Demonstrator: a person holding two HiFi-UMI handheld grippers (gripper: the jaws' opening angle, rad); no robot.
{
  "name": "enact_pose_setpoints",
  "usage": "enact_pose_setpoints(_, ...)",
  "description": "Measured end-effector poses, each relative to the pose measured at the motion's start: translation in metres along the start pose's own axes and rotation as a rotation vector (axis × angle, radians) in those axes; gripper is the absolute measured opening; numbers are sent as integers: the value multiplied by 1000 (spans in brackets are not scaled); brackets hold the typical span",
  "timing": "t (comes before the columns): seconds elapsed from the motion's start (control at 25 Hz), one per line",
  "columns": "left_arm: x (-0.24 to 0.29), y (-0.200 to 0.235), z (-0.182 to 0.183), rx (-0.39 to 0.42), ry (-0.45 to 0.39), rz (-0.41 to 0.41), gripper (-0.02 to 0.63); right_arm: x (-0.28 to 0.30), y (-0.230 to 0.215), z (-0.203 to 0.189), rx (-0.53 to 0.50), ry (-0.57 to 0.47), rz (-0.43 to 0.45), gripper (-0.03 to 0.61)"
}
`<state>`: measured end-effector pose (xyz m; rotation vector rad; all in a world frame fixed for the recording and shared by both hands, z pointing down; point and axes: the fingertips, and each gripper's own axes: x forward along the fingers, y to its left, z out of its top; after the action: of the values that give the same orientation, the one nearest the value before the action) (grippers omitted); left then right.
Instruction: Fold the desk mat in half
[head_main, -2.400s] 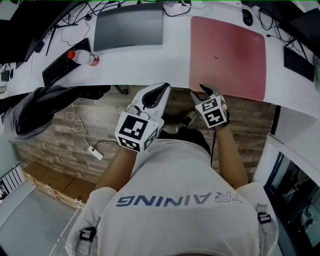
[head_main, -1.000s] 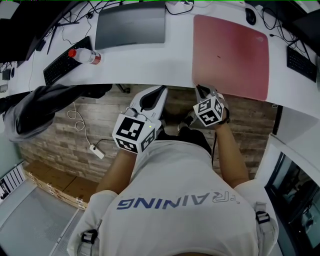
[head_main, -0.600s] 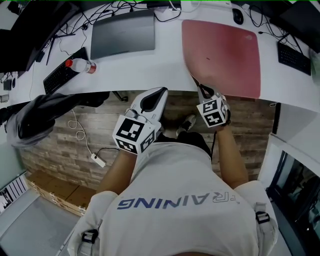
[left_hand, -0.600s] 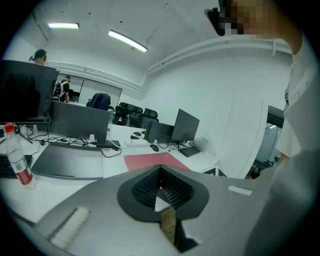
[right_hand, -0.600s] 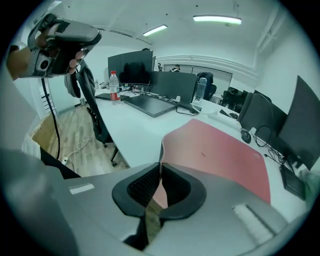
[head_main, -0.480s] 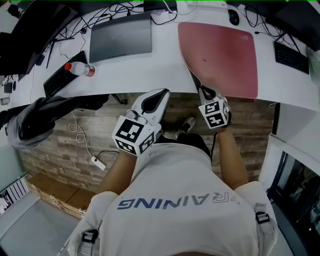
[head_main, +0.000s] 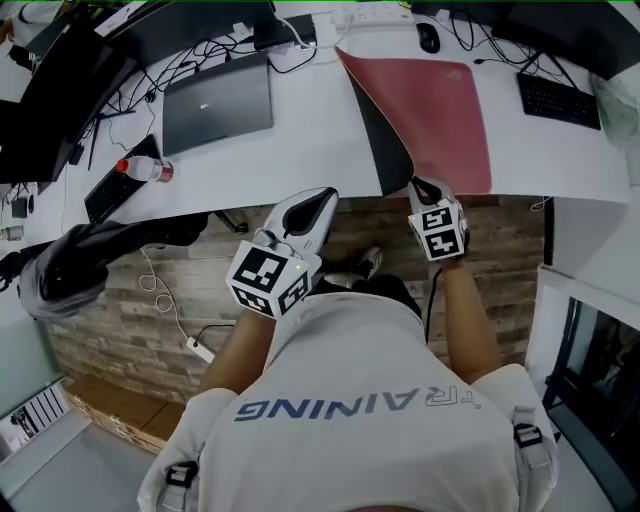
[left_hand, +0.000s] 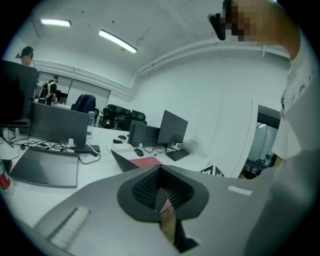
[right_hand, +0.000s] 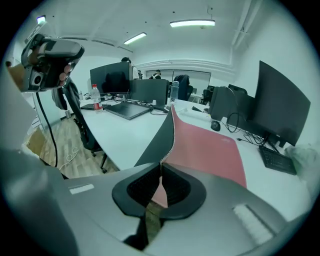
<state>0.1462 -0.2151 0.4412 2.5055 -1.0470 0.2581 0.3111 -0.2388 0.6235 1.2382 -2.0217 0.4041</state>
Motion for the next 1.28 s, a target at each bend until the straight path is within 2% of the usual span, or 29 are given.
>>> enact_pose_setpoints(0.2, 23, -22, 4, 25, -4, -18, 0, -15, -33, -24, -23, 21, -55, 31)
enact_pose_setpoints(0.64, 60, -69, 9, 81, 0, -79, 0, -35, -89, -86, 33, 99, -134, 31)
enact_pose_setpoints(1.08, 73, -77, 11, 93, 5, -106, 0, -42, -153, -144, 196, 201, -245, 31)
enact_pose_setpoints(1.28, 73, -75, 11, 88, 3, -109, 0, -41, -164, -154, 199, 241, -273, 37)
